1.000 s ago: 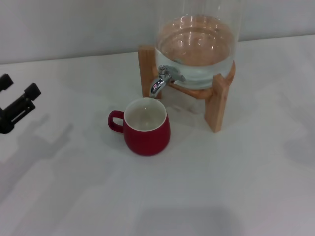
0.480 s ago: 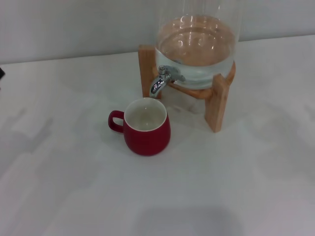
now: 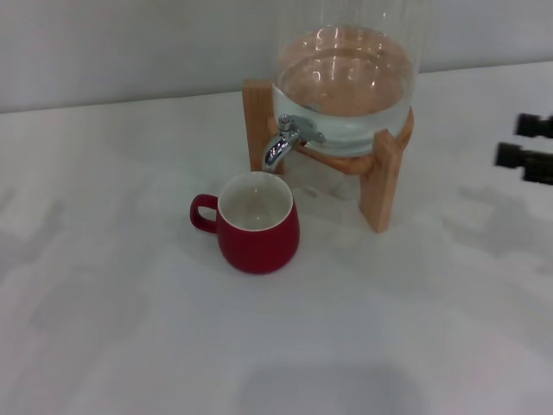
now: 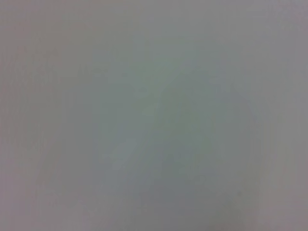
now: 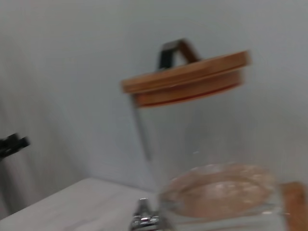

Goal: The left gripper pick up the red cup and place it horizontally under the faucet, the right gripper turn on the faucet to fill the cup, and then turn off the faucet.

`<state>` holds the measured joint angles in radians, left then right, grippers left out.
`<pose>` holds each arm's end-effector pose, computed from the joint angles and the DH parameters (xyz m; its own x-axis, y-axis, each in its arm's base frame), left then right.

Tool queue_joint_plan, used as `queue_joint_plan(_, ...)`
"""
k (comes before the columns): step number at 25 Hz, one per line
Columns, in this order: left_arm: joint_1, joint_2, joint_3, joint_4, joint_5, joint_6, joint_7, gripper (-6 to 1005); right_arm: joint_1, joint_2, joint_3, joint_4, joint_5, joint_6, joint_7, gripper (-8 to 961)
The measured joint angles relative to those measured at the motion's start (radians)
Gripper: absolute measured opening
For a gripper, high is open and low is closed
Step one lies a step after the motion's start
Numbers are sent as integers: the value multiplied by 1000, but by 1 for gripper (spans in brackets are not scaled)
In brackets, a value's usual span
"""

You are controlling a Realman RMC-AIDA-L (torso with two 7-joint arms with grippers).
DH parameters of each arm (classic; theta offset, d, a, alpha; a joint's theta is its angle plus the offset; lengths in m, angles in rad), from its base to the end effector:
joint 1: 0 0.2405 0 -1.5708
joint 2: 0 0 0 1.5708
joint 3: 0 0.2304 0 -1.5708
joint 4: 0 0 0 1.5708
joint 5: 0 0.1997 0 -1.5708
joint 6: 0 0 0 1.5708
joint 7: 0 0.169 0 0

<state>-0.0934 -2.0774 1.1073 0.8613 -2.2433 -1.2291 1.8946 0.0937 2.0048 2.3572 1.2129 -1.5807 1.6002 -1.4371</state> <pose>-0.2558 0.3127 0.0881 0.4238 0.0011 0.9058 0.7788 -0.5110 -0.3637 0.2519 0.2728 0.1228 0.6926 -0.2795 -0.6650 -0.6193 -0.7031 -0.3495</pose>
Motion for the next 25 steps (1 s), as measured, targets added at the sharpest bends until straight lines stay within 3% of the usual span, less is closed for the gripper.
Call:
queue_joint_plan(6,-2,0,-5,-2,1,-4,-9,890,18,1,-181,130,-92,-137,127,725)
queue_joint_plan(14,0,0,-7,-2,0,3,-9,889,-23,2,-419,365,-255,-350,319,725)
queue_joint_plan(25,-12,5,-11,-9,1,31,-7,889,-22,1,-499,454,-230,-323,359,725)
